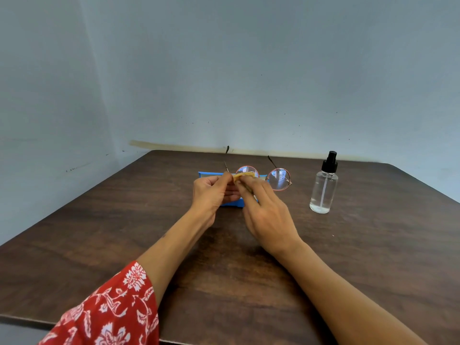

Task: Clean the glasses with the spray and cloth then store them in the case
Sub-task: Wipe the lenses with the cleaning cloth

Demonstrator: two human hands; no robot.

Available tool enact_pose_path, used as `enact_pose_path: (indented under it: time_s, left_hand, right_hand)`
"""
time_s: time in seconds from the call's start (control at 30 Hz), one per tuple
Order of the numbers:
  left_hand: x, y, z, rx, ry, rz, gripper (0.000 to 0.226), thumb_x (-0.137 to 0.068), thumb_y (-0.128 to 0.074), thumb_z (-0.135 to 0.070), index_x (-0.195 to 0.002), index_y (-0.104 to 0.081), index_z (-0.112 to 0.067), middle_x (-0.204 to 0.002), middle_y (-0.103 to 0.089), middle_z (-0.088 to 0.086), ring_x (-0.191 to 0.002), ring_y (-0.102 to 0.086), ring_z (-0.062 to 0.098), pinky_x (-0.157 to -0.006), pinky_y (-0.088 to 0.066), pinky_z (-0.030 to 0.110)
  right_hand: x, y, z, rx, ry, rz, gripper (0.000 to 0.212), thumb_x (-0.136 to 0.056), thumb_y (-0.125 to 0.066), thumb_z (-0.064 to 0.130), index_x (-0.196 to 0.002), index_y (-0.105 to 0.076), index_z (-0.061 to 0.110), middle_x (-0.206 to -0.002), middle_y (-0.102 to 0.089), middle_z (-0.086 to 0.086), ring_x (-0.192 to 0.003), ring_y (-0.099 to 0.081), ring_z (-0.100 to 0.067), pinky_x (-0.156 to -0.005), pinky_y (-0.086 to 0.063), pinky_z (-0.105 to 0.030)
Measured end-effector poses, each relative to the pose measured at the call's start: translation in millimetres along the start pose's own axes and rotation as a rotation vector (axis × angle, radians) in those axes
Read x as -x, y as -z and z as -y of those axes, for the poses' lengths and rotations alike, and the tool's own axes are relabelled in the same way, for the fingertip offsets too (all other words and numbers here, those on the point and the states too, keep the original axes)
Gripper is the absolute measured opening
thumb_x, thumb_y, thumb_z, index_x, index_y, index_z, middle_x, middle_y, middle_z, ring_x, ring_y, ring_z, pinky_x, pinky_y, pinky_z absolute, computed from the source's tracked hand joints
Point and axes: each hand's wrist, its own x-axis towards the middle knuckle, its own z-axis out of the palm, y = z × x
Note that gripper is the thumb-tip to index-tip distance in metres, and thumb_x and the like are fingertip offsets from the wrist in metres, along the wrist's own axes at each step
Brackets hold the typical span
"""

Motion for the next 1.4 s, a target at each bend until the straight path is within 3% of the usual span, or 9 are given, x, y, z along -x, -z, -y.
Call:
enact_pose_path:
  time_s: [0.2,0.43,0.63,0.87,1.13,1.27,1.4]
  left_hand:
    - [0.7,0.3,-2.6,-0.008,0.029,-0.022,0.017,-0.084,-0.062,-0.009,-0.07,-0.066,-0.001,-0.053,-0.065,0.007,-0.049,-0.064,0.014,-0.047,-0.052,0.018]
    - [1.0,0.3,-3.2,0.007,0.014,-0.025,0.018,-0.085,-0.06,-0.008,-0.068,-0.067,-0.005,-0.049,-0.065,0.002,-0.046,-0.062,0.01,-0.047,-0.052,0.017]
    - [-0.1,1.0,-4.9,-0.004,0.031,-0.043,0.017,-0.084,-0.063,-0.01,-0.069,-0.066,-0.002,-0.053,-0.065,0.006,-0.048,-0.065,0.014,-0.05,-0.054,0.018]
    - [-0.2,0.7,-4.3,0.016,0.01,-0.042,0.02,-0.085,-0.061,-0.009,-0.066,-0.066,-0.004,-0.048,-0.064,0.002,-0.045,-0.061,0.01,-0.047,-0.053,0.017]
    - [-1.3,3.2,-6.1,0.005,0.013,-0.049,0.017,-0.084,-0.063,-0.011,-0.07,-0.067,-0.002,-0.056,-0.066,0.008,-0.051,-0.065,0.013,-0.049,-0.054,0.018]
    - [-1.8,2.5,-5.2,0.007,0.018,-0.052,0.016,-0.084,-0.063,-0.01,-0.07,-0.067,-0.002,-0.054,-0.066,0.006,-0.05,-0.064,0.013,-0.049,-0.054,0.018]
    - [-1.8,1.8,-4.6,0.001,0.019,-0.053,0.016,-0.084,-0.063,-0.011,-0.07,-0.067,-0.003,-0.052,-0.066,0.004,-0.049,-0.064,0.013,-0.049,-0.054,0.018]
  right_hand:
    - [2.8,3.6,-7.0,-0.041,-0.196,-0.081,0.041,-0.077,-0.051,-0.004,-0.116,-0.061,-0.005,-0.117,-0.06,-0.017,-0.11,-0.048,-0.022,-0.079,-0.052,-0.03]
    - [1.3,1.3,0.8,-0.028,-0.032,0.018,0.037,-0.08,-0.046,0.002,-0.112,-0.065,-0.001,-0.116,-0.062,-0.013,-0.106,-0.052,-0.023,-0.08,-0.052,-0.03]
    - [4.2,5.1,-7.3,-0.125,-0.266,-0.049,0.042,-0.074,-0.063,-0.006,-0.115,-0.062,-0.002,-0.117,-0.06,-0.015,-0.109,-0.046,-0.019,-0.07,-0.056,-0.032]
    - [1.9,1.5,1.6,-0.054,-0.04,0.017,0.038,-0.08,-0.047,0.004,-0.113,-0.064,-0.003,-0.114,-0.062,-0.014,-0.106,-0.052,-0.023,-0.084,-0.05,-0.029]
    - [3.4,4.1,-5.7,-0.07,-0.211,-0.044,0.039,-0.072,-0.064,-0.007,-0.111,-0.064,-0.005,-0.112,-0.062,-0.016,-0.105,-0.047,-0.019,-0.075,-0.054,-0.029]
    - [2.5,2.2,-0.4,-0.039,-0.083,0.007,0.036,-0.08,-0.047,0.005,-0.11,-0.065,-0.003,-0.111,-0.062,-0.014,-0.103,-0.051,-0.022,-0.074,-0.053,-0.028]
    - [2.6,1.2,0.3,-0.067,-0.098,0.013,0.036,-0.079,-0.047,0.006,-0.109,-0.066,0.0,-0.111,-0.062,-0.011,-0.102,-0.05,-0.019,-0.074,-0.052,-0.027]
